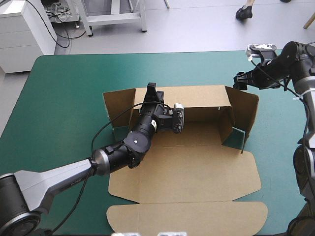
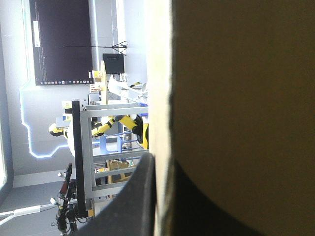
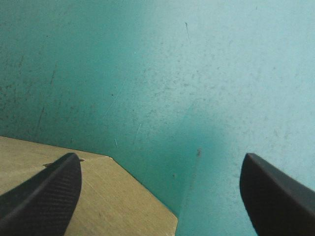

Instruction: Fold the box

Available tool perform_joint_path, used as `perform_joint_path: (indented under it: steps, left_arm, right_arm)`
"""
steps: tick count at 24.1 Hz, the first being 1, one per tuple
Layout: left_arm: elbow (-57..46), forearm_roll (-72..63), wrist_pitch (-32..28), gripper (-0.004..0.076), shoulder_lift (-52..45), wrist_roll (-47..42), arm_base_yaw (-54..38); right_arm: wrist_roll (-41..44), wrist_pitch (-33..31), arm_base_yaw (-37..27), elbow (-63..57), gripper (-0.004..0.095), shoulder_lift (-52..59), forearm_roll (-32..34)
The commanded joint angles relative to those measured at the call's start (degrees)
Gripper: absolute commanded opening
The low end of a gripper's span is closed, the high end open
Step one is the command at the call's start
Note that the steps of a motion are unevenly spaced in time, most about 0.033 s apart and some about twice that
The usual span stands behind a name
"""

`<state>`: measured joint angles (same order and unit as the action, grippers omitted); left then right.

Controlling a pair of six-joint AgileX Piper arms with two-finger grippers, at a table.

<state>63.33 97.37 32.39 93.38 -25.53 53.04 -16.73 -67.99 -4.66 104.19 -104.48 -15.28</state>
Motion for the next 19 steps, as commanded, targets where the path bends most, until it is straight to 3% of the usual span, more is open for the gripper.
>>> perform_joint_path:
  steps: [1, 9, 19]
  left_arm:
    - [1.03, 0.31, -3.18, -0.0008, -2.02, -0.87, 0.61]
    - [1.03, -0.13, -3.18, -0.0008, -2.02, -0.87, 0.61]
    - [1.03, -0.13, -3.18, -0.0008, -2.02, -0.87, 0.61]
  right_arm:
    - [-0.18, 1.00, -0.26, -2.46, 0.0808, 5.86, -0.47]
    - [-7.00, 4.13, -0.26, -17.55, 0.0808, 14.33, -5.74]
    - [-19.75, 17.13, -0.26, -36.88, 0.0808, 23.97, -17.69]
